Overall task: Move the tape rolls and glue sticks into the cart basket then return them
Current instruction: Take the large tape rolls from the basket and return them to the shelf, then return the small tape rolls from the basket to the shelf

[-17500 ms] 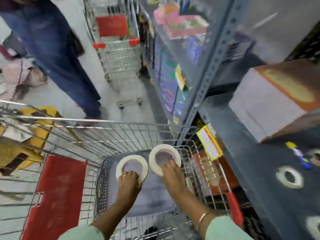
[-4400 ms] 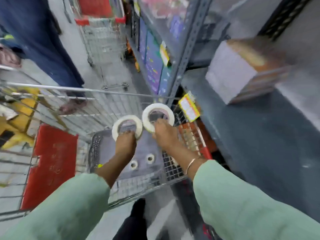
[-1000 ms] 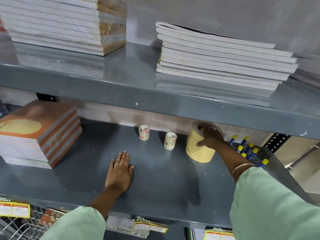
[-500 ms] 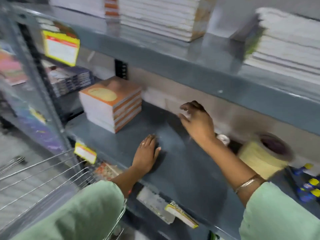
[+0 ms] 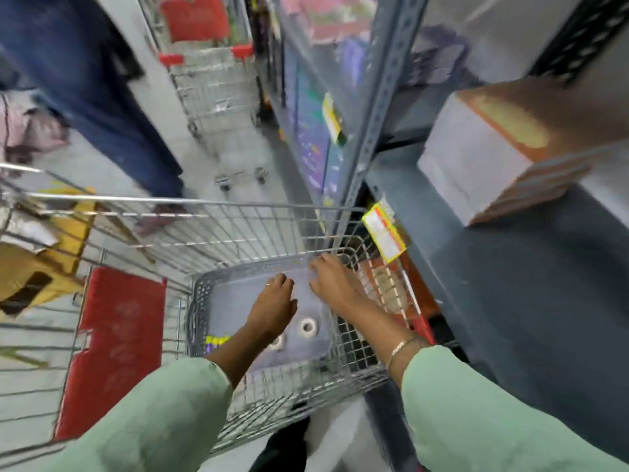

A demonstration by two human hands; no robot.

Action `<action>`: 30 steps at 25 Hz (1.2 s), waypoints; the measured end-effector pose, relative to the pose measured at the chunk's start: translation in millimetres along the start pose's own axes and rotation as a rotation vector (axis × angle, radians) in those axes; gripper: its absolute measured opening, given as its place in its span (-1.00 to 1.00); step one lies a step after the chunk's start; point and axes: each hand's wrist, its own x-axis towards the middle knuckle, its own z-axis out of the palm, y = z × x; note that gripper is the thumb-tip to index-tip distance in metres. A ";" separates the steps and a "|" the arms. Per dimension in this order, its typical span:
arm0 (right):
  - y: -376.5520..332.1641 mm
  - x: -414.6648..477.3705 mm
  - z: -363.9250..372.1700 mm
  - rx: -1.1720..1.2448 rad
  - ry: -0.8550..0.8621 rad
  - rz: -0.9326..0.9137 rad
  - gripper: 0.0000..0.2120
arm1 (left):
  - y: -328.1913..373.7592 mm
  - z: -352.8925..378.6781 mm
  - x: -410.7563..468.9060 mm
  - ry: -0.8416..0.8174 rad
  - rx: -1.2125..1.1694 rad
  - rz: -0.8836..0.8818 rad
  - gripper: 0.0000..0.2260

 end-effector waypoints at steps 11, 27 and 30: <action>28.8 45.7 174.7 -0.298 -0.439 0.095 -0.53 | -91.3 146.8 3.6 -0.349 0.034 -0.267 -0.60; 15.4 32.4 88.4 -0.350 -0.167 0.020 -0.54 | -35.1 63.5 16.7 -0.075 -0.027 -0.196 -0.69; 4.9 6.5 6.8 -0.310 0.016 0.057 -0.59 | 16.5 8.9 15.3 -0.001 -0.061 -0.074 -0.68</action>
